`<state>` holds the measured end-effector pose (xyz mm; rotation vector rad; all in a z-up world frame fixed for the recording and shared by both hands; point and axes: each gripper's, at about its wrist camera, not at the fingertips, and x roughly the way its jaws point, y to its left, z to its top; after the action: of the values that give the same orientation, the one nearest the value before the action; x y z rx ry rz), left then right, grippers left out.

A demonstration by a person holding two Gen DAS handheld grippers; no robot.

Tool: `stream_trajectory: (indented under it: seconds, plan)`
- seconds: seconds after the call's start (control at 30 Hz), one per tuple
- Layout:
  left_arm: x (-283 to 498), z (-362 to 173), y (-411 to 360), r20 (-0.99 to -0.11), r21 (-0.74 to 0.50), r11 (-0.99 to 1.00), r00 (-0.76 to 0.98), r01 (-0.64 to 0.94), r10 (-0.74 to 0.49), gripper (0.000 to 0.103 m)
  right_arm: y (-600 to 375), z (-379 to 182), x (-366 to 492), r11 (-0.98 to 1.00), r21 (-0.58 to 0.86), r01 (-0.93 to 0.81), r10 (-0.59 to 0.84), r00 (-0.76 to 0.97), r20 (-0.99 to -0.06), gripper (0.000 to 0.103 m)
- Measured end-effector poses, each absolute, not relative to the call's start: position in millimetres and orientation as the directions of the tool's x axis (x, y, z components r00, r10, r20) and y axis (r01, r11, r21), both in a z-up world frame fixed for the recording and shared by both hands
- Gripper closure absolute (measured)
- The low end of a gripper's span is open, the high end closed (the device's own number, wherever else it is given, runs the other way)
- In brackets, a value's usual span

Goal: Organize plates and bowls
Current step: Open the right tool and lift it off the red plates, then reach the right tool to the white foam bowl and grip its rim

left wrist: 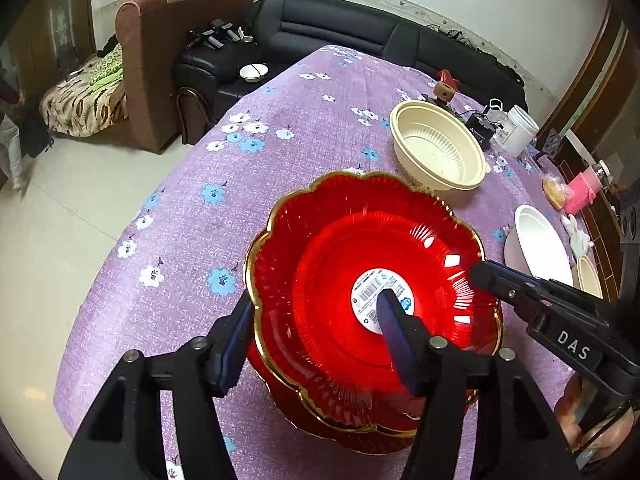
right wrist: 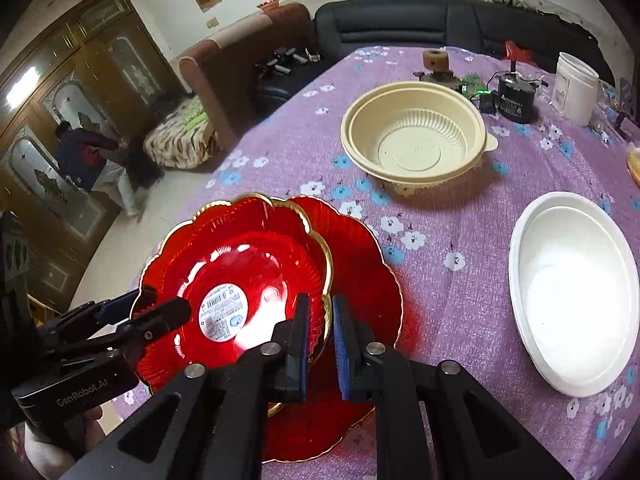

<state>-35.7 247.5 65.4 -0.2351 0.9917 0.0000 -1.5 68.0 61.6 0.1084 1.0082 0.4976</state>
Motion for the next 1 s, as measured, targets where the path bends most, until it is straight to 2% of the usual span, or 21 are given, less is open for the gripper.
stream_trajectory:
  seconds: [0.1, 0.37, 0.5, 0.57, 0.8, 1.0]
  plan:
    - [-40, 72, 242, -0.817, -0.184, 0.978, 0.568, -0.096, -0.098, 0.035, 62, 64, -4, 0.874, 0.335, -0.352, 0.471, 0.44, -0.765, 0.072]
    - [-63, 100, 231, -0.755, -0.13, 0.985, 0.656, -0.117, -0.022, 0.032, 15, 85, -21, 0.867, 0.381, -0.322, 0.499, 0.527, -0.688, 0.068]
    - [-78, 122, 210, -0.688, -0.125, 0.989, 0.725, -0.074, -0.033, 0.02, -29, 93, -35, 0.891, 0.363, -0.274, 0.453, 0.603, -0.656, 0.062]
    - [-81, 128, 196, -0.673, -0.129, 0.991, 0.737, -0.035, -0.062, 0.018, -56, 94, -41, 0.908, 0.349, -0.232, 0.413, 0.636, -0.651, 0.061]
    - [-68, 121, 125, -0.705, -0.099, 0.988, 0.693, 0.119, -0.154, 0.018, -133, 76, -44, 0.932, 0.36, -0.046, 0.296, 0.668, -0.683, 0.06]
    - [-53, 105, 72, -0.745, -0.037, 0.984, 0.652, 0.173, -0.142, 0.018, -158, 55, -33, 0.926, 0.376, 0.02, 0.275, 0.648, -0.71, 0.061]
